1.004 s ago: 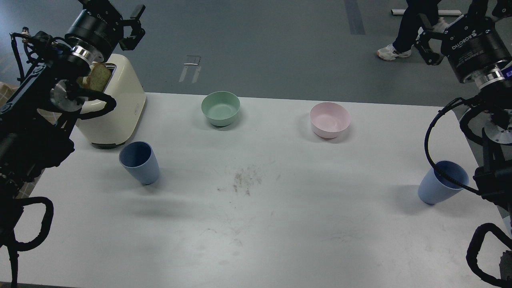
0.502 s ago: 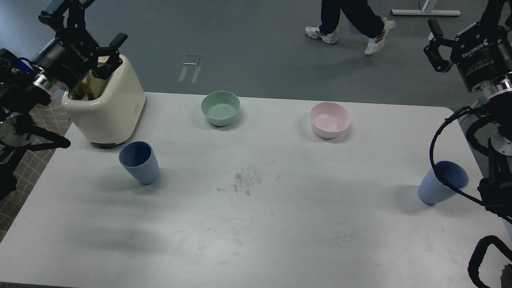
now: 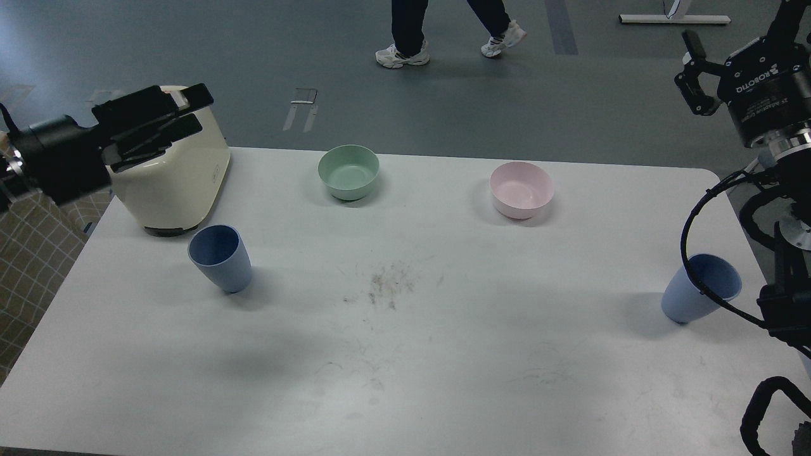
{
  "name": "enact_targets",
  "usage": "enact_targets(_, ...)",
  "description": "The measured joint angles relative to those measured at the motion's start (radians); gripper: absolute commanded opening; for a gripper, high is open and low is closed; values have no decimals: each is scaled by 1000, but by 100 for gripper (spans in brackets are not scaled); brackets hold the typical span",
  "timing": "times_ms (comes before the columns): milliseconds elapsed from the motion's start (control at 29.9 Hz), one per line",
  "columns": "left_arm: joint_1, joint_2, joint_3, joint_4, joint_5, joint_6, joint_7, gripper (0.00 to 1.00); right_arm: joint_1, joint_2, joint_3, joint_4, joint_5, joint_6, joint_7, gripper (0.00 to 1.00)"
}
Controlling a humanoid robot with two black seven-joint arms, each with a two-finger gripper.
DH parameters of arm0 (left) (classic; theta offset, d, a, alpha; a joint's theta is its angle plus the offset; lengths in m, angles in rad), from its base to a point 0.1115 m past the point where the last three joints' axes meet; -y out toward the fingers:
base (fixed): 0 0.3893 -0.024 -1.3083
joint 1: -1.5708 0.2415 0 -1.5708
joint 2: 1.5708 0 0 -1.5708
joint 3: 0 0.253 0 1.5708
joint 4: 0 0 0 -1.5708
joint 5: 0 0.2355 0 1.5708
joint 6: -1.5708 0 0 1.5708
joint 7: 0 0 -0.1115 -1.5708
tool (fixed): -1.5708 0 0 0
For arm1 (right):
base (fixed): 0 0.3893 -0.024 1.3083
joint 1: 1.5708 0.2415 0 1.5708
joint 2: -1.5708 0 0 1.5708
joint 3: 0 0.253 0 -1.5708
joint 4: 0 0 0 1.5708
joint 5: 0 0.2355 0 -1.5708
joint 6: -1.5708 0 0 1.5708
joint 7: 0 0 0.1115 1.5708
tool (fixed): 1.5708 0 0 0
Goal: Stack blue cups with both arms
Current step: 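Lower the left gripper beside the blue cup and grasp it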
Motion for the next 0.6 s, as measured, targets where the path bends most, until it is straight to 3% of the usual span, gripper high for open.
enact_targets(100,6,0,13,3,21,36,15,90,3,-4,5,-1,1,0,0,100)
enact_targets(335,8,3,57,0,192,49,129,90,4,-7,16,-6,1,0,0,100)
enact_targets(603,12,3,73,14,528,48,140,83,2,-12,22,-6,1,0,0,100)
